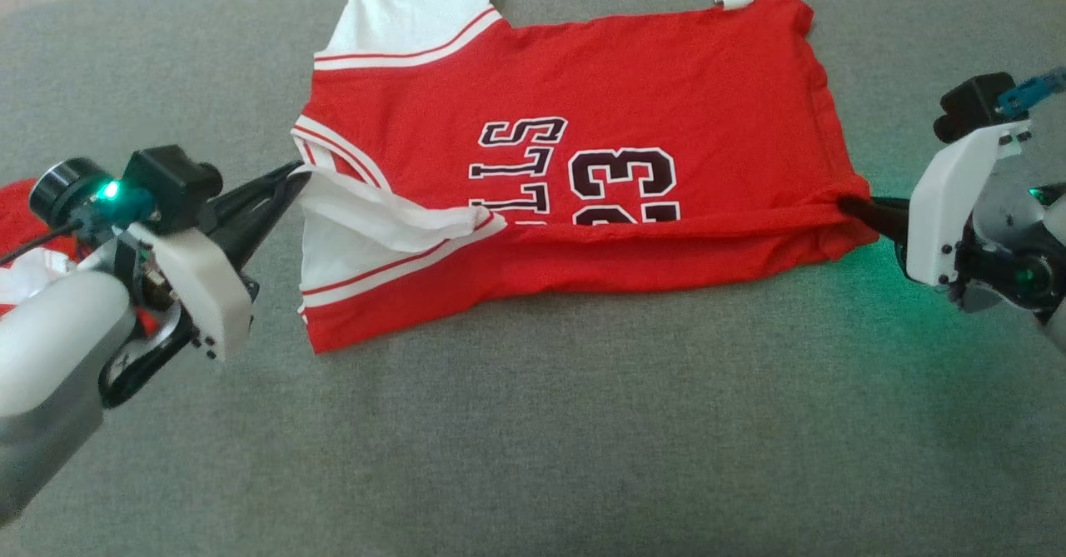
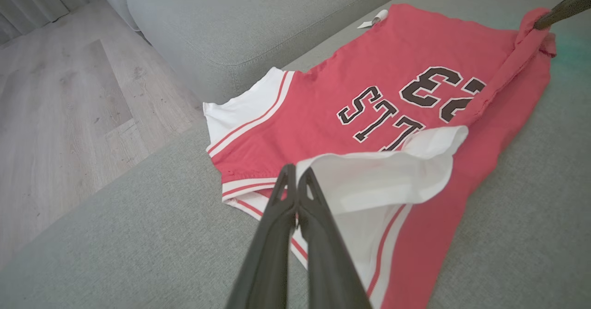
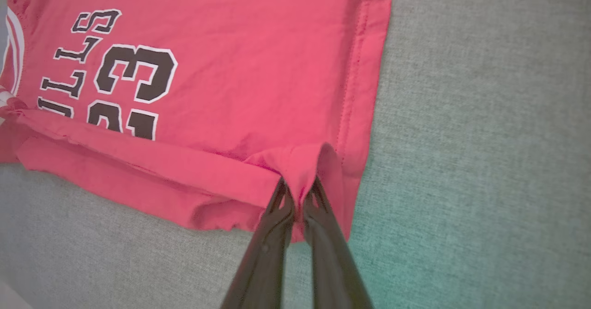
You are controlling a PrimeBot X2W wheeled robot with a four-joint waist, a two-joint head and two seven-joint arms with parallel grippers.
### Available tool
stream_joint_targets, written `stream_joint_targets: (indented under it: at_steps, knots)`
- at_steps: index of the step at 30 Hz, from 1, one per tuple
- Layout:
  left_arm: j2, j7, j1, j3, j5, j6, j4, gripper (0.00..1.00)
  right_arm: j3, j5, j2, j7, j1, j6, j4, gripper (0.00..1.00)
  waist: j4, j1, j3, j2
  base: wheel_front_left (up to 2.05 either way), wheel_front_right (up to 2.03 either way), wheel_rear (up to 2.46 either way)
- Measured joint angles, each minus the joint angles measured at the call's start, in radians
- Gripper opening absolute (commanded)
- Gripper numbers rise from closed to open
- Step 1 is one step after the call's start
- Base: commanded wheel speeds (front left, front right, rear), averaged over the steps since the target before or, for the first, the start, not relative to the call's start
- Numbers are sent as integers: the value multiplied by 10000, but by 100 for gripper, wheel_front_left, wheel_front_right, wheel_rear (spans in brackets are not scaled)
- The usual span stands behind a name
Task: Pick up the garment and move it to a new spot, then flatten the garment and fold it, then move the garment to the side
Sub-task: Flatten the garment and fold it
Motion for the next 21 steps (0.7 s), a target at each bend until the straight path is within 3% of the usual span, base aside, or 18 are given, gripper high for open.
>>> stream_joint_targets:
  at_steps: [10,11,12,13,14,15,19,21]
  knots:
    - [-539,-355,-1466,-1154,-52,0,1137,0,161,-130,155,-196,-620,0,380,0,-27,0,468,0,0,0,0]
    - [-594,-370,-1585,-1225,-50,0,1300,0,190,-180,190,-268,-661,0,422,9,-38,0,508,0,0,0,0]
    - [-675,-384,-1691,-1244,-65,0,1507,0,224,-213,234,-347,-710,0,479,79,-53,1,545,0,0,0,0]
    - [-754,-382,-1768,-1248,-138,0,1695,23,255,-238,286,-401,-764,0,531,100,-75,2,571,0,0,0,0]
    - [-830,-443,-1848,-1267,-136,0,1860,78,282,-274,337,-443,-799,0,575,100,-99,1,595,0,0,0,0]
    - [-922,-543,-1924,-1269,-127,0,2033,100,299,-326,382,-529,-822,0,617,100,-116,0,623,0,0,0,0]
    - [-1365,-1108,-2225,-1262,56,38,2922,100,286,-397,585,-1156,-935,0,940,100,-148,2,679,-1,0,0,0]
    - [-1569,-1601,-2271,-1216,186,245,3281,100,182,-512,644,-1998,-949,0,928,100,-144,0,652,0,0,0,0]
